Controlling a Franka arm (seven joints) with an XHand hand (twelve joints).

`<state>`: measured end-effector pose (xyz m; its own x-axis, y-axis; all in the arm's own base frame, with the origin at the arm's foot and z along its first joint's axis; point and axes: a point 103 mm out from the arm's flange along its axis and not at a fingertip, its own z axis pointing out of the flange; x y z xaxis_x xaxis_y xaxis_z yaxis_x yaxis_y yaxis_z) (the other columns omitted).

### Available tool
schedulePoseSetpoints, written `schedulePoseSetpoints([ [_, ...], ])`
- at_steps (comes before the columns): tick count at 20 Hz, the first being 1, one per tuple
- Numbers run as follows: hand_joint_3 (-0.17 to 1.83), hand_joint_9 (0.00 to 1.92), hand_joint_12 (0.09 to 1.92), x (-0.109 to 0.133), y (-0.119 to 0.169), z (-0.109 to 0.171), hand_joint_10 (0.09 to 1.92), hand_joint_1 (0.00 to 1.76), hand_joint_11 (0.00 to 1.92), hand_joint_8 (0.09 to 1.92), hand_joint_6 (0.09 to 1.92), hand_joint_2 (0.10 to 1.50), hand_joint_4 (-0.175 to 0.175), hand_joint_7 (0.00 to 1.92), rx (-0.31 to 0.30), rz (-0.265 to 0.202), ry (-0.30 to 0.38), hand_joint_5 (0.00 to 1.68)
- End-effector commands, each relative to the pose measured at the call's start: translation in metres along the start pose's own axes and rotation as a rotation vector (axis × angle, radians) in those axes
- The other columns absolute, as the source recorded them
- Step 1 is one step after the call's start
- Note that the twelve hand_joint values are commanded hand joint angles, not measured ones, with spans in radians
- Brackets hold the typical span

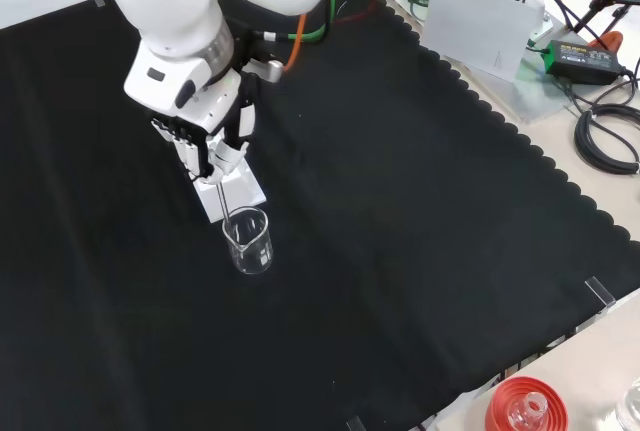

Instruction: Stir in the beaker to the left of the white test tube rack with the glass rod.

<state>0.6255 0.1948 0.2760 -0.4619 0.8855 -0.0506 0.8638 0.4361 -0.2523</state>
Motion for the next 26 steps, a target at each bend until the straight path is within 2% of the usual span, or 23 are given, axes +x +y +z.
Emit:
schedulePoseSetpoints([
  [1,0.52,1.85,0.69,-0.033,-0.019,0.012,0.22,1.32,1.59,0.76,0.57,0.74,-0.175,1.33,0.005,0.034,0.015,1.16],
  [3,0.52,1.85,0.69,-0.030,-0.017,0.011,0.23,1.32,1.59,0.76,0.57,0.75,-0.175,1.33,0.018,0.031,0.013,1.15],
  [7,0.52,1.85,0.69,-0.026,-0.030,0.012,0.23,1.32,1.59,0.76,0.58,0.75,-0.175,1.33,0.004,0.040,0.007,1.15],
  [8,0.52,1.85,0.69,-0.024,-0.028,0.011,0.23,1.32,1.59,0.76,0.58,0.75,-0.175,1.33,0.018,0.037,0.014,1.15],
  [12,0.53,1.85,0.69,-0.016,-0.031,0.010,0.23,1.32,1.59,0.77,0.58,0.75,-0.175,1.33,0.006,0.031,0.002,1.15],
  [15,0.53,1.85,0.69,0.001,-0.040,0.007,0.23,1.32,1.59,0.77,0.58,0.74,-0.175,1.33,-0.013,0.031,-0.023,1.15],
  [18,0.53,1.85,0.69,0.023,-0.042,0.001,0.23,1.32,1.58,0.77,0.58,0.74,-0.175,1.33,0.000,0.020,-0.030,1.15],
  [22,0.53,1.85,0.69,0.037,-0.039,-0.001,0.23,1.32,1.58,0.77,0.58,0.74,-0.175,1.33,0.008,0.004,-0.022,1.15],
  [24,0.53,1.85,0.69,0.046,-0.030,0.001,0.23,1.32,1.58,0.77,0.58,0.74,-0.175,1.33,0.014,-0.006,-0.037,1.15],
  [26,0.53,1.85,0.69,0.056,-0.033,-0.007,0.23,1.32,1.58,0.77,0.58,0.74,-0.175,1.33,0.023,-0.003,-0.055,1.15],
])
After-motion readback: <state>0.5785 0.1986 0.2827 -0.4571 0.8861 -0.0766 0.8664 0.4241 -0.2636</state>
